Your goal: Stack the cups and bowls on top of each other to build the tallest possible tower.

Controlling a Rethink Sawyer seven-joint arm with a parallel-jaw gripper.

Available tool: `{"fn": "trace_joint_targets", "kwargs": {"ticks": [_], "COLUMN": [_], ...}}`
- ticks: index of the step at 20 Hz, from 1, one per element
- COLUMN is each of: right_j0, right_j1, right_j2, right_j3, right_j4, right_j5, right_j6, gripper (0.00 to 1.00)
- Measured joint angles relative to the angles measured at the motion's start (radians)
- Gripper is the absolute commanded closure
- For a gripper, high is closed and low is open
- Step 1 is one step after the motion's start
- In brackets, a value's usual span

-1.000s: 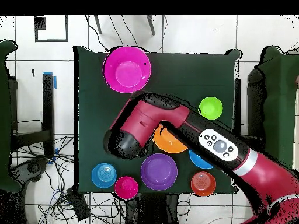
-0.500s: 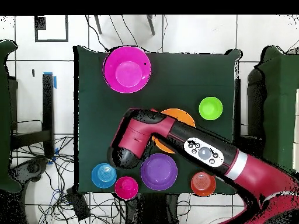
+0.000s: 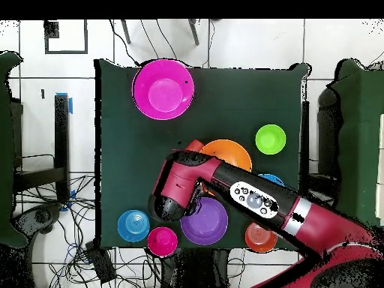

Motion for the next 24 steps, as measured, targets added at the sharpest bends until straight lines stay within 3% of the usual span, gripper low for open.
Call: {"fn": "trace_joint_targets", "kwargs": {"ticks": [9,17,24], "right_j0": [0.058,0.098,0.2], "right_j1": [-0.024,-0.059,-0.089], "right_j2": [-0.153,-0.205,-0.261], "right_j3": [-0.001,-0.001,-0.006], "right_j4": [-0.037,-0.033,-0.028], "right_j5": [-0.032,-0.092,-0.101], "right_j6": [0.0,0.0,0.03], "gripper": [0.0,0.0,0.0]}}
